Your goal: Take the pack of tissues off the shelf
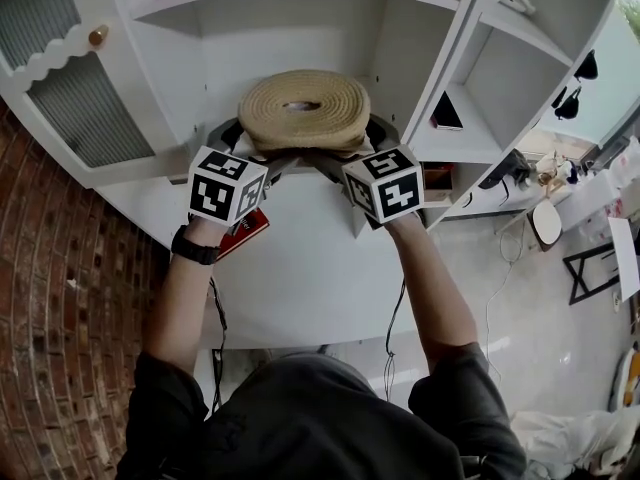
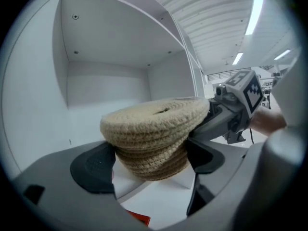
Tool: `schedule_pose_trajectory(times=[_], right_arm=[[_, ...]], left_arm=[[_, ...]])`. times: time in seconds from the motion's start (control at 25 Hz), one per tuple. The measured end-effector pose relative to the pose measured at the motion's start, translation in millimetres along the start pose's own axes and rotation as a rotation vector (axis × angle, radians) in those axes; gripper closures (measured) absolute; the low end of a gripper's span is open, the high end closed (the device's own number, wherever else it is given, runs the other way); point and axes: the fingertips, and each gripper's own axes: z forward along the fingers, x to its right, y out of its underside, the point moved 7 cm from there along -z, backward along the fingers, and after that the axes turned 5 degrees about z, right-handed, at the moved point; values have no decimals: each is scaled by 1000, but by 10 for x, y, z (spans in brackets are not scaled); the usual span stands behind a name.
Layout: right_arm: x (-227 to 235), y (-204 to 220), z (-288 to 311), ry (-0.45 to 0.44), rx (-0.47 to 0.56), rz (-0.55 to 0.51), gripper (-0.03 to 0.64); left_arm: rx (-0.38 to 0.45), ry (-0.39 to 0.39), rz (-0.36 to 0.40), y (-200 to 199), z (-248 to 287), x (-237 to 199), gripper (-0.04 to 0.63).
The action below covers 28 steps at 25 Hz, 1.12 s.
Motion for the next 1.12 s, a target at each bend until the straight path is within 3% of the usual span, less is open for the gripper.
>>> schedule_pose_trajectory(times=[0.4,0.76,1.12], right_arm=[[-311,209,-623,60,68,-44,129],[-568,600,-1013,127,135,-56,130],[-613,1384,-1090,177,55,-40,130]], left_arm=[[81,39,20,115,-329,502,139],[147,45,113,330,-531,923,138],[106,124,103,962,-272,1306,138]])
